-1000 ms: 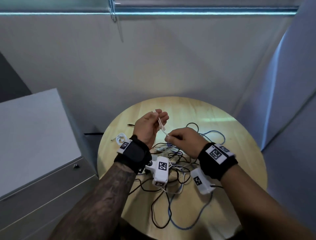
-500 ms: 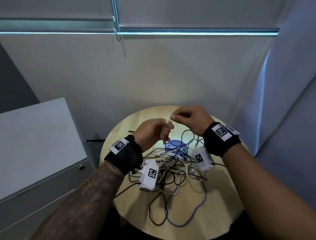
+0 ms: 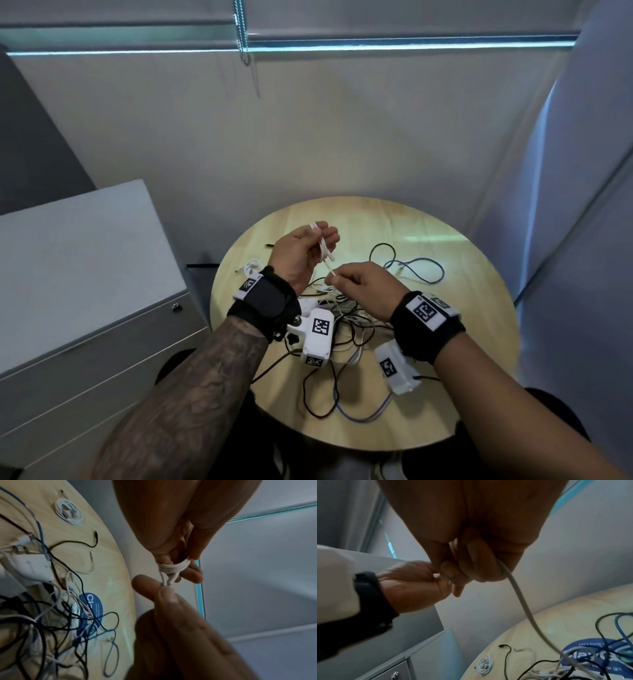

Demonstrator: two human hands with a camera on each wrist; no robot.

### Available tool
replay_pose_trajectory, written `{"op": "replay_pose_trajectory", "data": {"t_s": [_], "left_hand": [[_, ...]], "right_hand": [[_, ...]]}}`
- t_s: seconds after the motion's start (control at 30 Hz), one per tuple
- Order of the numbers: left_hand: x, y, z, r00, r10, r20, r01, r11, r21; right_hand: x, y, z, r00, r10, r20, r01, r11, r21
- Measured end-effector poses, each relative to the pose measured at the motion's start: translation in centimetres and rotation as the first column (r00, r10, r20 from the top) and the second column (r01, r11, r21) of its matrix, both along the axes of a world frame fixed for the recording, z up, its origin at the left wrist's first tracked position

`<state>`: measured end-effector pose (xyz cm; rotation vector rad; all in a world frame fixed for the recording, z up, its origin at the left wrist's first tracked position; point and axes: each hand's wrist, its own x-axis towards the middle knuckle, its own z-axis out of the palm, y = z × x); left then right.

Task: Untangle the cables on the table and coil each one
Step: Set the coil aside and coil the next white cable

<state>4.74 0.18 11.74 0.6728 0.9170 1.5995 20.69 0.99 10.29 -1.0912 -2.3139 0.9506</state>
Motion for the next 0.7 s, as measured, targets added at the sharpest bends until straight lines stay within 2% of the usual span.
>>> {"op": "replay_pose_trajectory", "data": {"t_s": [0.07, 0.1, 0.17, 0.2, 0.23, 0.37, 0.47, 0.57, 0.7], "left_hand": [[0.1, -0.1, -0.7, 0.974, 0.034, -0.226, -0.034, 0.999, 0.007], [0.1, -0.2, -1.1, 0.926, 0.041, -0.376, -0.041, 0.999, 0.008], [-0.1, -0.5, -1.7, 0.778, -0.005, -0.628, -0.008, 1.000, -0.017], [-0.1, -0.7, -2.0, 0.723, -0.055, -0.688, 0.034, 0.998, -0.043], [-0.1, -1.1, -2.0, 0.702, -0.116, -0.703, 0.082, 0.993, -0.081], [-0.1, -2.3, -1.1, 0.768, -0.346, -0.539, 0.279, 0.938, -0.205], [-0.7, -2.8, -0.3, 0.843, -0.444, -0.303, 0.417, 0.896, -0.154], [-1.3, -3.0, 0.2, 0.894, -0.447, -0.009, 0.446, 0.892, -0.068], [-1.9, -2.8, 0.0, 0.885, -0.327, 0.330, 0.346, 0.938, 0.001]], "right_hand": [[0.4, -0.8, 0.9, 1.000, 0.021, 0.022, -0.021, 1.000, 0.003], [0.6, -1.1, 1.6, 1.000, 0.025, 0.011, -0.026, 1.000, 0.001], [1.3, -1.3, 3.1, 0.997, 0.017, -0.078, -0.018, 1.000, -0.024], [1.6, -1.1, 3.9, 0.991, 0.004, -0.137, -0.009, 0.999, -0.039], [1.8, -0.7, 4.6, 0.983, -0.008, -0.184, 0.001, 0.999, -0.042], [2.1, 1.9, 4.5, 0.965, -0.072, -0.251, 0.065, 0.997, -0.037], [1.6, 3.6, 2.5, 0.947, -0.130, -0.292, 0.110, 0.990, -0.084], [0.5, 3.6, 0.1, 0.950, -0.154, -0.273, 0.123, 0.984, -0.128], [-1.0, 1.7, -2.9, 0.977, -0.092, -0.190, 0.069, 0.990, -0.120]]}}
